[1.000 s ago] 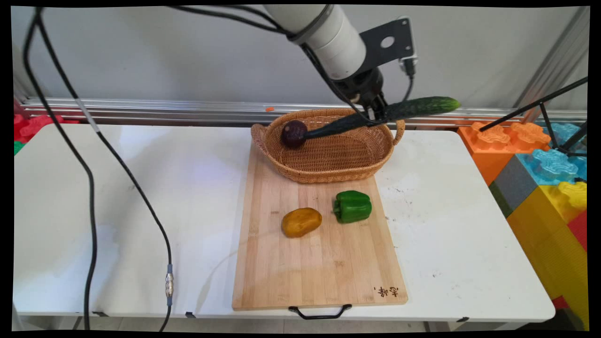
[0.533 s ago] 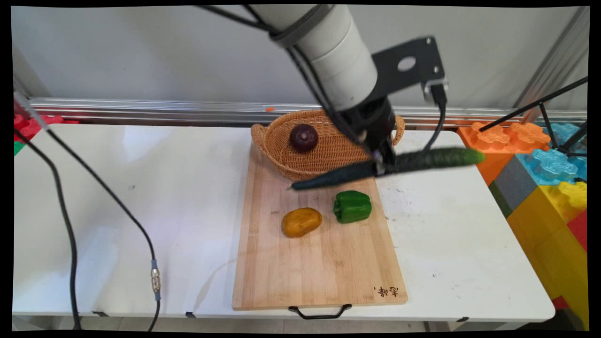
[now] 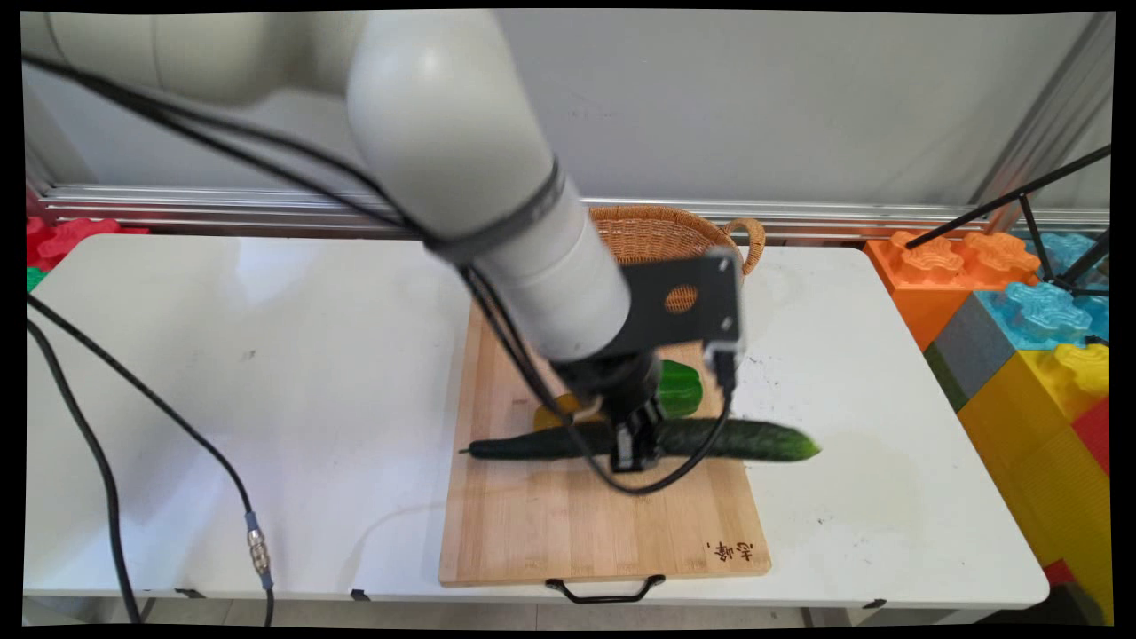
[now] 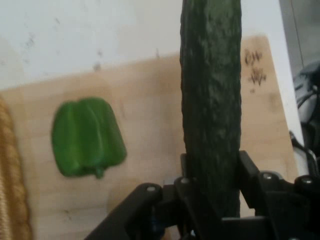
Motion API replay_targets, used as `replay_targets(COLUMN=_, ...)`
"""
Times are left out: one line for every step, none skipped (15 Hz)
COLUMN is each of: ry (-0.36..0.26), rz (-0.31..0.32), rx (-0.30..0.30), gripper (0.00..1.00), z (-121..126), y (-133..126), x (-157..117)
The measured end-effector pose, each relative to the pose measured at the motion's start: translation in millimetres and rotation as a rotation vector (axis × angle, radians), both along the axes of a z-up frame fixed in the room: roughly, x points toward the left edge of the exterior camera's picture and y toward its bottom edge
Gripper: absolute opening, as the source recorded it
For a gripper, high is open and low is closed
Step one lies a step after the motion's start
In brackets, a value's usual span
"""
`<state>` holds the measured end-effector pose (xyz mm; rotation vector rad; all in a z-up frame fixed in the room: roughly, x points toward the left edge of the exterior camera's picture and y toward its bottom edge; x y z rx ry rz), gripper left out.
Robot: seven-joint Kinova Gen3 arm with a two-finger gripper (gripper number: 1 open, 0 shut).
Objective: Place the picked object on the cutting board
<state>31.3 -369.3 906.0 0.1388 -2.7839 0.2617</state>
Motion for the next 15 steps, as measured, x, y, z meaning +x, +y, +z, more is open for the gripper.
replay_targets(ry=-0.008, rz=-0.001, rx=0.001, gripper=0.0, z=-7, y=1, x=2)
replay_targets(ry=-0.02, rz=-0.001, rx=0.003, gripper=0.0, z=-17, y=3, x=4)
replay_targets(ry=-0.032, rz=-0.003, rx=0.002, gripper=0.0, z=-28, y=4, x=5)
replay_targets(ry=-0.042, rz=-0.003, rx=0.001, gripper=0.0, z=-39, y=4, x=7)
replay_targets(ry=-0.05, rz=-0.002, rx=0.0, gripper=0.0, z=-48, y=5, x=8)
replay_targets(ry=-0.054, rz=-0.001, rx=0.001, gripper=0.0, z=-53, y=5, x=8)
replay_targets(ry=-0.06, rz=-0.001, rx=0.002, gripper=0.0, z=-61, y=6, x=9)
replay_targets(ry=-0.063, rz=0.0, rx=0.002, gripper=0.0, z=-66, y=6, x=9)
replay_targets(ry=-0.067, rz=-0.001, rx=0.002, gripper=0.0, z=-73, y=7, x=9)
replay_targets(ry=-0.073, rz=-0.001, rx=0.001, gripper=0.0, z=-82, y=7, x=9)
replay_targets(ry=-0.074, rz=0.0, rx=-0.001, gripper=0.0, z=-85, y=7, x=9)
replay_targets(ry=-0.075, rz=0.0, rx=-0.005, gripper=0.0, z=-89, y=6, x=9)
replay_targets(ry=-0.076, rz=0.001, rx=-0.01, gripper=0.0, z=-92, y=5, x=8)
replay_targets(ry=-0.077, rz=0.001, rx=-0.014, gripper=0.0, z=-95, y=4, x=8)
replay_targets(ry=-0.076, rz=0.001, rx=-0.017, gripper=1.0, z=-97, y=3, x=7)
